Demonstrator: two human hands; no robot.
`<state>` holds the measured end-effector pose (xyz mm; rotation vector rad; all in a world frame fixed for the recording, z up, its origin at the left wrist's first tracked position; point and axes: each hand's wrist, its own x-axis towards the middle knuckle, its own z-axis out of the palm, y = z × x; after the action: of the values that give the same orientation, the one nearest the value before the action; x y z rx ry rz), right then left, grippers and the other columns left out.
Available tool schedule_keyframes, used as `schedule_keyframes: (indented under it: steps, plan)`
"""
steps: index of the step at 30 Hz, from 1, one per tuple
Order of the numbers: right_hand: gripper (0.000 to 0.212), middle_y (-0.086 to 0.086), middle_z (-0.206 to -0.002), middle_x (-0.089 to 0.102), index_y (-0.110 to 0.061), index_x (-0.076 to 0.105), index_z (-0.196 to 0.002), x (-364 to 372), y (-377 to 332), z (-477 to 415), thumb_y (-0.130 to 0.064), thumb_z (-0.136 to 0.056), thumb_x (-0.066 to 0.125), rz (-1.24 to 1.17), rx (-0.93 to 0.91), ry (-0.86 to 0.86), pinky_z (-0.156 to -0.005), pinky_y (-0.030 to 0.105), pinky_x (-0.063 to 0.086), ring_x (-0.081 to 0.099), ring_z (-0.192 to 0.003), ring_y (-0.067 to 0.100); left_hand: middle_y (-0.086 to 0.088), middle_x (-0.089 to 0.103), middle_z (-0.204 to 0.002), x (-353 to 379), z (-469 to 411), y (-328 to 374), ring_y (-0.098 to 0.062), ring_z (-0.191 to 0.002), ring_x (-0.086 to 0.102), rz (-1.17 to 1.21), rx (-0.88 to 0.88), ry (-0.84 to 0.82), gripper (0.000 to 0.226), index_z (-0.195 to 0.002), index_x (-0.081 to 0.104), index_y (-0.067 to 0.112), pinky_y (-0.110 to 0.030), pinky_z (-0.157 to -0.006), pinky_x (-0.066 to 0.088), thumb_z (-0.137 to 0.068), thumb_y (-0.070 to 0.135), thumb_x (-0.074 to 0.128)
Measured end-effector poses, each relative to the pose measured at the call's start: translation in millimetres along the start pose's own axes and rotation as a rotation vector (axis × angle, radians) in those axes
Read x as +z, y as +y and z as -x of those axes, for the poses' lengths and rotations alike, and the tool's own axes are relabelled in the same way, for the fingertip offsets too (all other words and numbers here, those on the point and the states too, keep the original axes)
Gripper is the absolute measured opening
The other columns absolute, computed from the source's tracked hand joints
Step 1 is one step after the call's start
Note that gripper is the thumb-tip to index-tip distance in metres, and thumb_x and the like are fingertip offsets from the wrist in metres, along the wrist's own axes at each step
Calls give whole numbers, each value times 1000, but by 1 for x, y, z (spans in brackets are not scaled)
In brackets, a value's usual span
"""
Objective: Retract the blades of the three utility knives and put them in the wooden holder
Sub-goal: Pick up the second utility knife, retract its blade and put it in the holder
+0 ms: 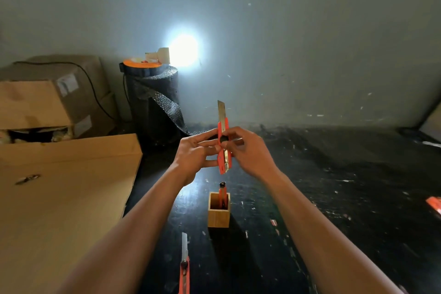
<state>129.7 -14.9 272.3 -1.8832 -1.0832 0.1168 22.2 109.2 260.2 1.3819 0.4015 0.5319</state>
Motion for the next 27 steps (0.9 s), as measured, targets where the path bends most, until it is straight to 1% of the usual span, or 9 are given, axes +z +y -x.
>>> schedule_keyframes:
  steps: [4, 7, 10, 13, 14, 18, 21, 24, 27]
  plan:
    - [22, 1, -120, 71, -21, 67, -118, 6, 0, 7, -22, -97, 66, -7, 2, 0, -94, 38, 57, 67, -101, 15, -13, 78, -114, -6, -6, 5, -30, -96, 78, 4, 2, -8, 46, -131, 68, 10, -42, -69, 65, -92, -12, 63]
    - [23, 3, -123, 71, -20, 67, -119, 8, 0, 10, -22, -96, 66, -15, 34, 6, -95, 41, 57, 69, -107, 22, -13, 78, -113, -7, -9, 6, -31, -98, 78, 2, -5, -12, 45, -131, 68, 11, -44, -72, 66, -92, -12, 62]
    - [22, 1, -121, 72, -20, 68, -117, 10, 3, 16, -21, -96, 67, -27, 62, -6, -96, 41, 57, 68, -108, 21, -12, 79, -112, -7, -9, 5, -30, -97, 78, 3, -9, -4, 46, -132, 68, 11, -41, -69, 66, -92, -11, 64]
    - [21, 0, -120, 72, -20, 68, -115, 12, 8, 22, -20, -95, 69, -10, 78, -32, -92, 30, 54, 64, -101, 9, -11, 79, -110, -5, -9, 4, -27, -93, 79, -28, 1, 6, 47, -132, 67, 11, -38, -65, 65, -91, -12, 64]
    - [21, 1, -121, 71, -20, 67, -116, 13, 9, 24, -20, -94, 69, -1, 83, -36, -91, 29, 54, 62, -100, 7, -10, 80, -108, -4, -9, 4, -26, -90, 80, -40, 3, 15, 47, -132, 68, 11, -36, -63, 64, -91, -12, 64]
    - [24, 1, -125, 70, -21, 66, -119, 14, 11, 32, -21, -95, 68, 11, 107, -33, -96, 37, 54, 65, -107, 13, 3, 82, -93, -1, -8, 1, -17, -81, 80, -81, -4, 27, 45, -130, 68, 10, -29, -57, 61, -91, -12, 64]
    - [27, 0, -128, 69, -23, 64, -122, 14, 10, 34, -22, -96, 67, 18, 104, -33, -99, 39, 53, 65, -112, 16, 6, 82, -91, 0, -8, 1, -15, -82, 80, -90, -1, 22, 46, -130, 68, 12, -28, -57, 61, -91, -12, 64]
    - [20, 0, -123, 70, -23, 63, -114, 14, 10, 33, -26, -95, 68, 31, 112, -17, -96, 32, 51, 60, -101, 8, 11, 81, -87, 3, -8, 1, -11, -78, 80, -114, 16, 29, 46, -131, 68, 13, -26, -55, 60, -91, -11, 65]
    - [19, -2, -119, 70, -27, 58, -108, 14, 10, 33, -30, -93, 70, 23, 122, 2, -89, 27, 48, 58, -97, 6, 11, 80, -90, 5, -8, 0, -10, -77, 80, -136, 26, 37, 47, -132, 68, 13, -27, -55, 61, -92, -10, 66]
